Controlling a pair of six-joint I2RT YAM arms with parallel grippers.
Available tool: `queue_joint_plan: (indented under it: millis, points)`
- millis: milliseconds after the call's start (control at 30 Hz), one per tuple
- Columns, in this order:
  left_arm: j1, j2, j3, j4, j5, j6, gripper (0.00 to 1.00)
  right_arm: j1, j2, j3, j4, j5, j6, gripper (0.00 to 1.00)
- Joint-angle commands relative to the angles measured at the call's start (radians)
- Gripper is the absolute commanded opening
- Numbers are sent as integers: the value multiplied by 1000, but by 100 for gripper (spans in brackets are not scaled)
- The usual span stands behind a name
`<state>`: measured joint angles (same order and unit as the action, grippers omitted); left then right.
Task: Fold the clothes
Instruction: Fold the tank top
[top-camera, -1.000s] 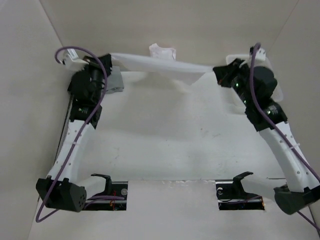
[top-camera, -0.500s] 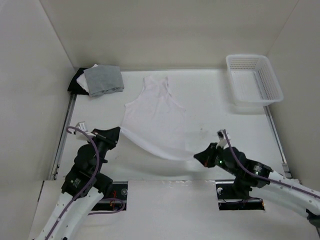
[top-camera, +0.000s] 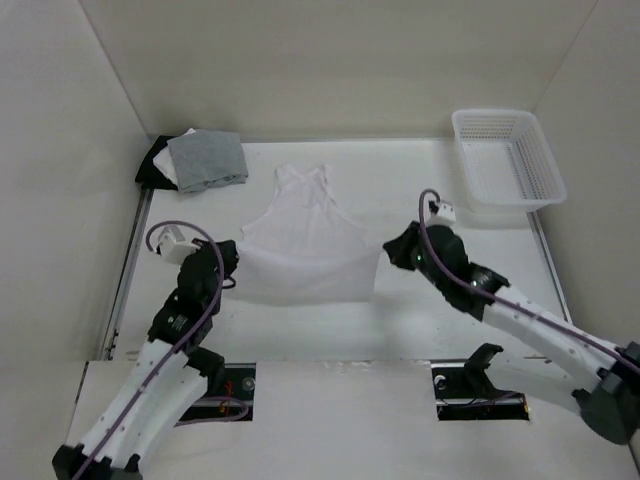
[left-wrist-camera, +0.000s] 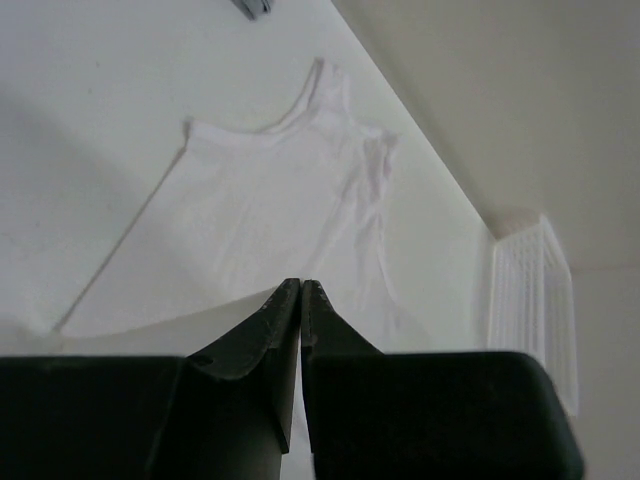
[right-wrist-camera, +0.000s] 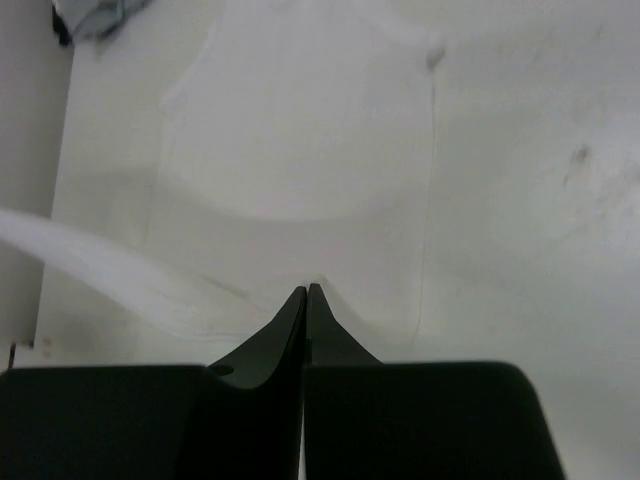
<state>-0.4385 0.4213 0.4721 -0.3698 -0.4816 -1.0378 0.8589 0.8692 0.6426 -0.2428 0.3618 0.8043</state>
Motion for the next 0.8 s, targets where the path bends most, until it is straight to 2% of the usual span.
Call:
queue_joint_plan:
  millis: [0, 133, 200, 300, 333, 400, 433, 467, 533, 600, 667, 700, 767]
  points:
    - [92, 237, 57, 398, -46, 57, 3, -253, 193, 136, 313, -248, -145, 0]
    - [221, 654, 231, 644, 38, 58, 3, -451, 537, 418, 389, -412, -149, 0]
    - [272, 852, 357, 696, 63, 59, 3, -508, 711, 590, 372, -454, -152, 0]
    - [319, 1121, 567, 691, 90, 71, 5, -559, 968, 864, 300, -497, -148, 3]
    - [335, 1198, 635, 674, 101, 84, 11, -564, 1052, 955, 275, -506, -143, 10]
    - [352, 1321, 759, 625, 138, 117, 33, -564, 1184, 1102, 215, -521, -148, 34]
    - [359, 1355, 799, 597, 149, 133, 43, -558, 1223, 1143, 191, -512, -151, 43]
    - [361, 1366, 815, 582, 149, 143, 50, -557, 1240, 1154, 179, -500, -154, 48]
    - [357, 1332, 786, 586, 147, 154, 53, -556, 1210, 1082, 195, -472, -159, 52]
    - [323, 1250, 679, 624, 138, 174, 50, -536, 1122, 909, 281, -440, -163, 55]
    - [260, 1138, 503, 681, 108, 167, 46, -516, 1011, 696, 383, -423, -154, 55]
    - [225, 1083, 408, 715, 80, 162, 44, -507, 967, 616, 428, -419, -148, 52]
    - [159, 981, 228, 753, 14, 141, 40, -487, 866, 426, 525, -417, -111, 38]
